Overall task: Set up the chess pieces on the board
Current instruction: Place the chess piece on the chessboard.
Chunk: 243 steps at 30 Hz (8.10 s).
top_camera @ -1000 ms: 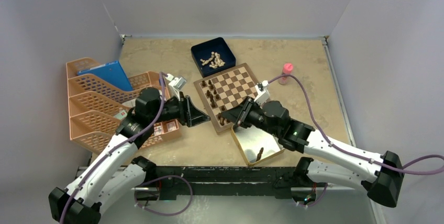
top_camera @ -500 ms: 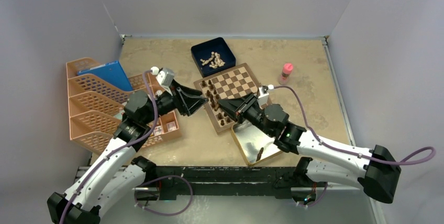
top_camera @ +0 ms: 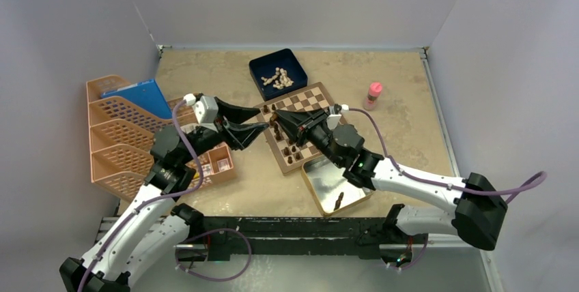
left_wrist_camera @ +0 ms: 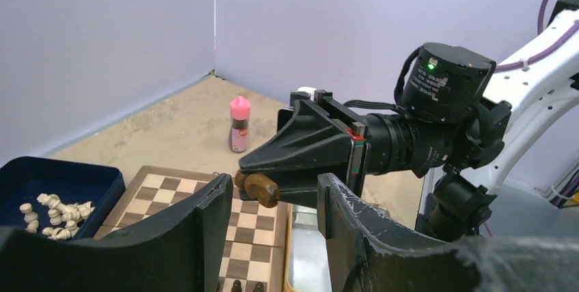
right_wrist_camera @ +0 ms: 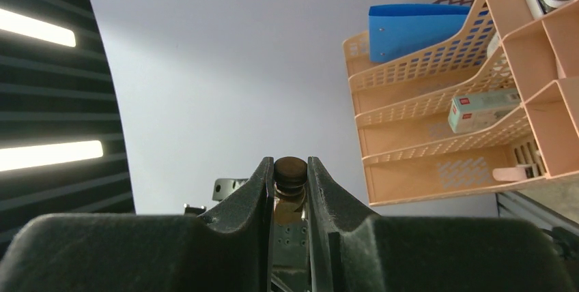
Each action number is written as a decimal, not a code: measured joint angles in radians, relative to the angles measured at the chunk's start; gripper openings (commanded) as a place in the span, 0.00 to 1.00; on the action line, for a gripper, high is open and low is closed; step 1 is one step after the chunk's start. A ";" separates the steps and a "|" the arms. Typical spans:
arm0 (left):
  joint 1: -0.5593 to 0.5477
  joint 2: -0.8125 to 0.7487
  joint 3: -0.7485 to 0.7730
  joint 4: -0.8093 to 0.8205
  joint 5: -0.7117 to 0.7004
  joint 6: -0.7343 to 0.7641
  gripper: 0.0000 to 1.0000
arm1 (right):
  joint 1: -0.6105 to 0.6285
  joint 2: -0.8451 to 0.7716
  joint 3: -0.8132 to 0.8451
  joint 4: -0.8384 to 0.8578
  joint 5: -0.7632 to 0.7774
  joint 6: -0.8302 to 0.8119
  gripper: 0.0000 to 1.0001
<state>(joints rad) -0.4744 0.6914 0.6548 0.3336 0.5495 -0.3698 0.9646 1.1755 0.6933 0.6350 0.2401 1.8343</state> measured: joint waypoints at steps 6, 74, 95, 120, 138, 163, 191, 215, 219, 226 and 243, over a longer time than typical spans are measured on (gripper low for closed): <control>0.000 0.065 0.000 -0.003 0.040 0.094 0.41 | -0.021 0.068 0.002 0.064 -0.025 0.036 0.20; -0.162 0.132 0.005 0.024 -0.182 0.289 0.00 | -0.041 0.088 -0.004 0.176 -0.061 -0.013 0.46; -0.166 0.355 0.248 -0.410 -0.369 0.257 0.00 | -0.040 -0.508 -0.189 -0.204 0.118 -0.482 0.99; 0.023 0.917 0.504 -0.562 -0.416 0.285 0.00 | -0.040 -0.783 -0.187 -0.608 0.200 -0.836 0.99; 0.043 1.068 0.574 -0.617 -0.385 0.286 0.00 | -0.040 -0.792 -0.187 -0.610 0.162 -0.867 0.99; 0.043 1.114 0.591 -0.642 -0.423 0.286 0.00 | -0.040 -0.792 -0.177 -0.615 0.158 -0.871 0.99; 0.043 1.151 0.599 -0.634 -0.426 0.286 0.02 | -0.040 -0.805 -0.176 -0.615 0.157 -0.871 0.99; 0.043 1.177 0.630 -0.639 -0.415 0.286 0.09 | -0.040 -0.805 -0.176 -0.615 0.138 -0.871 0.99; 0.043 1.177 0.631 -0.643 -0.416 0.286 0.09 | -0.040 -0.805 -0.176 -0.615 0.135 -0.871 0.99; 0.043 1.177 0.634 -0.652 -0.421 0.286 0.09 | -0.040 -0.805 -0.176 -0.615 0.135 -0.871 0.99; 0.042 1.177 0.637 -0.669 -0.428 0.288 0.23 | -0.040 -0.805 -0.176 -0.615 0.133 -0.870 0.99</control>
<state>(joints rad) -0.4324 1.8683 1.2922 -0.3359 0.1219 -0.0814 0.9245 0.3706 0.5175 0.0204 0.3729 0.9642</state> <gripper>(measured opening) 0.218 0.985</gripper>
